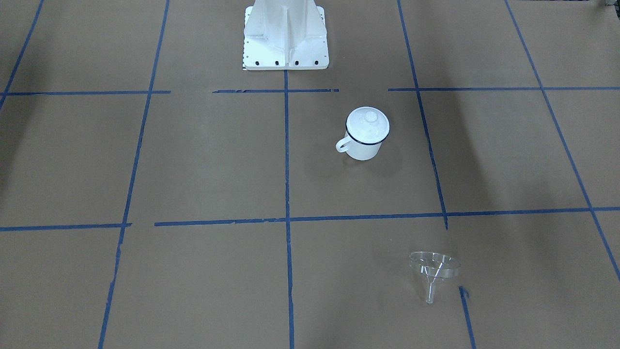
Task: Remove funnel from cup
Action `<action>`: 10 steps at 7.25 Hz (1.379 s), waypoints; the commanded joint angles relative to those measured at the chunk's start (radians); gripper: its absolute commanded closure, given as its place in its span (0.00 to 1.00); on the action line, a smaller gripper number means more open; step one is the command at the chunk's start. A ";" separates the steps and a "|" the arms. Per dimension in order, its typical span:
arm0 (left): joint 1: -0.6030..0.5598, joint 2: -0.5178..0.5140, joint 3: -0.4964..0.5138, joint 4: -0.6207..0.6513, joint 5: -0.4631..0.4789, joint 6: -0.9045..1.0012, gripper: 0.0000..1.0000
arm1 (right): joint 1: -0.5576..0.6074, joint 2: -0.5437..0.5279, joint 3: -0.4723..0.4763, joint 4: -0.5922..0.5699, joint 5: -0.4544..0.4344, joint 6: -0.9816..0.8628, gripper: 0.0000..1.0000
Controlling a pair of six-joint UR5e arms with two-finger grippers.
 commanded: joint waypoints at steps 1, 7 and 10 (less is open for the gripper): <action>0.002 -0.011 -0.064 0.031 0.001 -0.177 0.00 | 0.000 0.000 -0.001 0.000 0.000 0.000 0.00; 0.006 -0.011 -0.065 0.027 -0.005 -0.178 0.00 | 0.000 0.000 -0.001 0.000 0.000 0.000 0.00; 0.006 -0.011 -0.067 0.027 -0.008 -0.178 0.00 | 0.000 0.000 -0.001 0.000 0.000 0.000 0.00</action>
